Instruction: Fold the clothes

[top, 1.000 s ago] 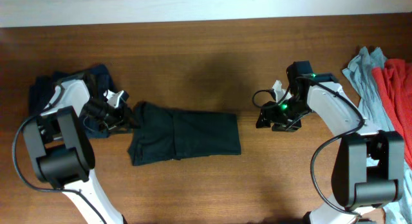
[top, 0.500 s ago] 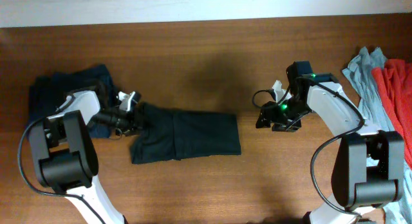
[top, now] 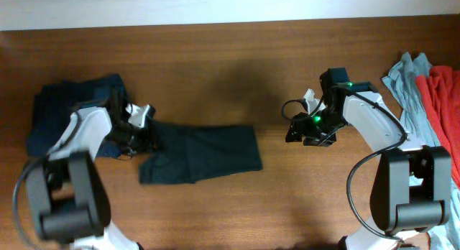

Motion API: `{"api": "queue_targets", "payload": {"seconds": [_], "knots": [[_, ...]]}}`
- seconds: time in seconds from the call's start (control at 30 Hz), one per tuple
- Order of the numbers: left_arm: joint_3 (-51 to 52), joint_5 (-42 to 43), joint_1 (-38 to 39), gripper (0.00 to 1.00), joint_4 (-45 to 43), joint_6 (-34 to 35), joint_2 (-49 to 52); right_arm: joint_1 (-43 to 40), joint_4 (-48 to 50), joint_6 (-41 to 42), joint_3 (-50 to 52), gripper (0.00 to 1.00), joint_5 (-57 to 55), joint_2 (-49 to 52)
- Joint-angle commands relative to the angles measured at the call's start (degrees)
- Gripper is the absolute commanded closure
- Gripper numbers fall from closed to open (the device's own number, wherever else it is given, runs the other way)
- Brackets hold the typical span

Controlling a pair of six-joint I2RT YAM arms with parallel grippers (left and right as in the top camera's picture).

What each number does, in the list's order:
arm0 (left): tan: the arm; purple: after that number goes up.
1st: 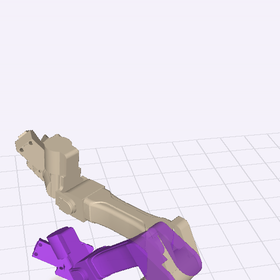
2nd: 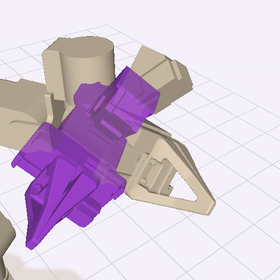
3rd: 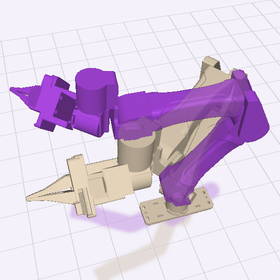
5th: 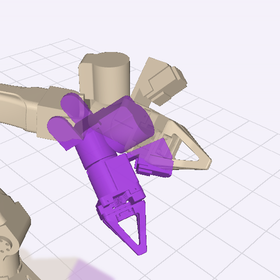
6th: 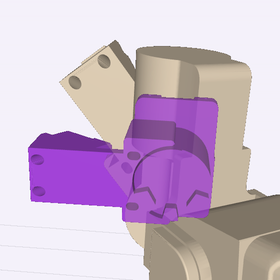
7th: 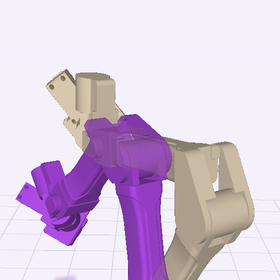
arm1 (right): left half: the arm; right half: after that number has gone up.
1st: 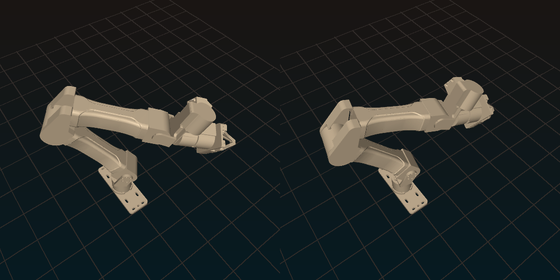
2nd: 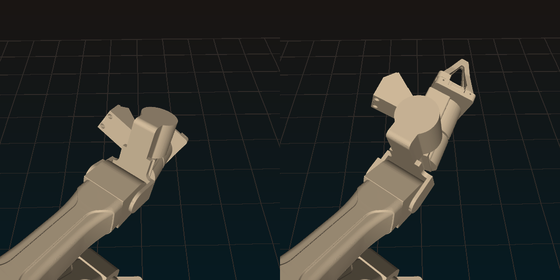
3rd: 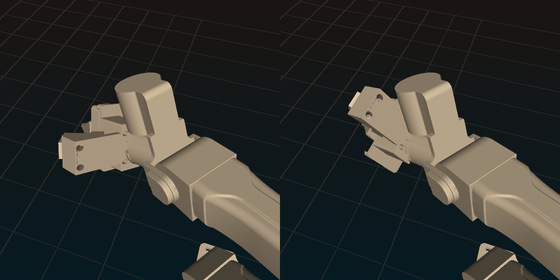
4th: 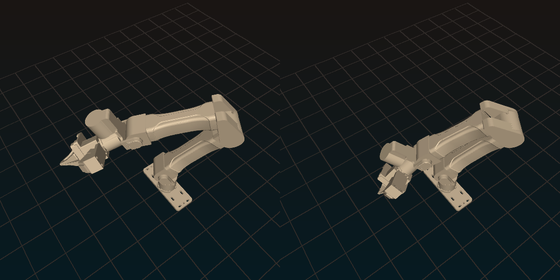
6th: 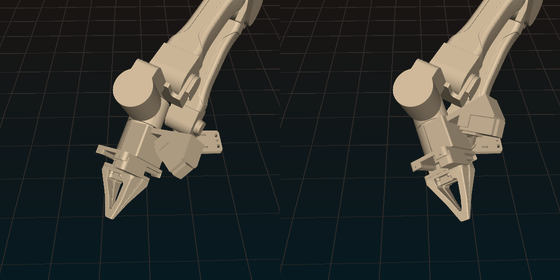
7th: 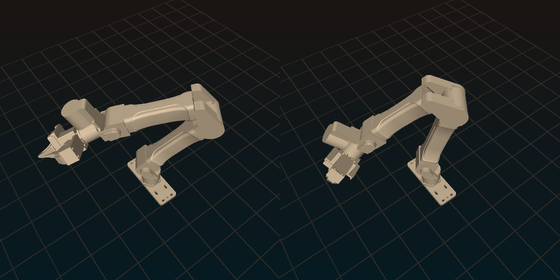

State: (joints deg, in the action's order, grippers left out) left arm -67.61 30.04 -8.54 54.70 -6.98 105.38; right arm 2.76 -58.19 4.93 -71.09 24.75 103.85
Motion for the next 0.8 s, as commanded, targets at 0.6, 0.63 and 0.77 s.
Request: {"api": "queue_targets", "payload": {"seconds": [0.6,0.63,0.77], "knots": [[-0.6,-26.5,42.8,0.99,-9.3,39.1,-8.3,-0.2,-2.6,-0.4,-0.9,0.39,0.4,-1.3],[-0.6,-26.5,43.8,0.99,-11.5,40.0,-6.7,-0.2,-2.7,-0.4,-0.9,0.39,0.6,-1.3],[-0.6,-26.5,43.9,0.99,-15.3,42.9,-3.9,-0.2,-2.9,-0.4,-0.9,0.39,0.6,-1.3]]}}
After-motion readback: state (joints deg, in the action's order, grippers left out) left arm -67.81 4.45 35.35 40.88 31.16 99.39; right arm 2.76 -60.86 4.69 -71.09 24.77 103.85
